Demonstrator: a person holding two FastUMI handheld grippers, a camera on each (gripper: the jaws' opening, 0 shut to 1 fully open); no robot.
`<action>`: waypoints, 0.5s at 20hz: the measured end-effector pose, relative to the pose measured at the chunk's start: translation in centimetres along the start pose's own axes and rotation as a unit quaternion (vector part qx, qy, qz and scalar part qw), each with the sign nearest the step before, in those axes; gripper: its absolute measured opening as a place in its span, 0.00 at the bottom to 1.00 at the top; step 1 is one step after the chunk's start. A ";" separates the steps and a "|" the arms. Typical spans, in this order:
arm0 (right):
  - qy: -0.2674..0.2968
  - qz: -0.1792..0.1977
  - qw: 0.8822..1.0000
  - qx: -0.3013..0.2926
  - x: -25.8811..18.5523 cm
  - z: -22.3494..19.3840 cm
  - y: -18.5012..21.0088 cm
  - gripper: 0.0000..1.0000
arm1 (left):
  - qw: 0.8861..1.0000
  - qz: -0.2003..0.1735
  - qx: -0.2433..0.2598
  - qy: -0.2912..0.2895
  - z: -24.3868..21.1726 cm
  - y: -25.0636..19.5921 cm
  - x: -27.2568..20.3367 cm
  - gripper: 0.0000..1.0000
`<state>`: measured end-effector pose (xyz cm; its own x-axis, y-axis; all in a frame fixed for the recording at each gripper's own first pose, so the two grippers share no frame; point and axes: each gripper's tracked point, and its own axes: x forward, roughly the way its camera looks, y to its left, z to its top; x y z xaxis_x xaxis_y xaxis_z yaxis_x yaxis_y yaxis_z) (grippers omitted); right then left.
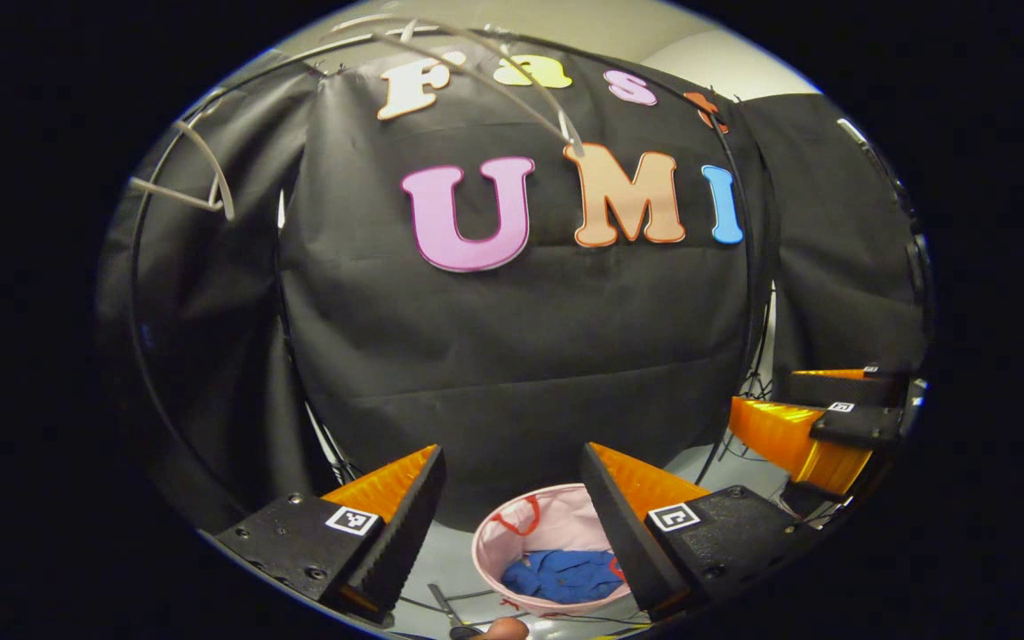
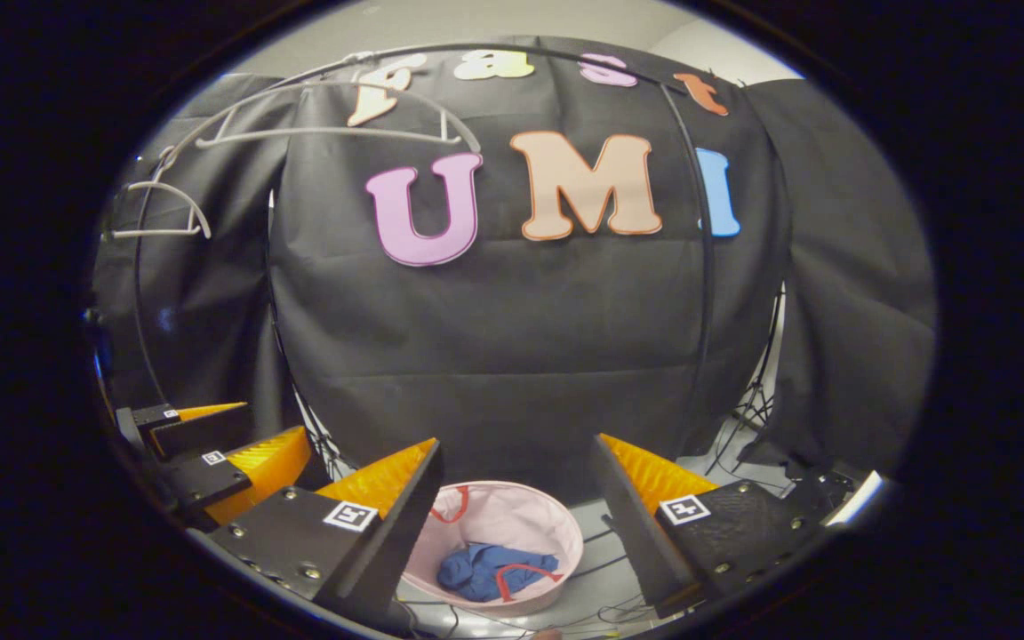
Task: Grasp the clothes on the hanger with both hands and then place them into the laundry hamper below.
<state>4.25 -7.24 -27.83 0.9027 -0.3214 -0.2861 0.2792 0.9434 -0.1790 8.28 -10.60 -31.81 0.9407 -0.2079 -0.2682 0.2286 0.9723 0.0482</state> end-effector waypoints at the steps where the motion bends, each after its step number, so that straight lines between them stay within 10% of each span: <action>1: -0.005 0.000 1.000 0.009 -1.3 0.8 -0.3 0.99 | 1.000 -0.006 -0.006 -0.008 1.0 -0.5 -1.1 0.96; 10: -0.081 0.006 0.994 0.076 -7.7 8.9 -3.3 0.95 | 0.999 0.023 -0.026 -0.029 6.6 2.1 -5.5 1.00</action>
<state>-0.76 -7.16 -16.69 0.9435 -0.3052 -0.1295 0.3041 0.9522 -0.0285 5.23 -8.16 -23.86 0.9634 -0.1664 -0.2101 0.1722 0.9850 0.0096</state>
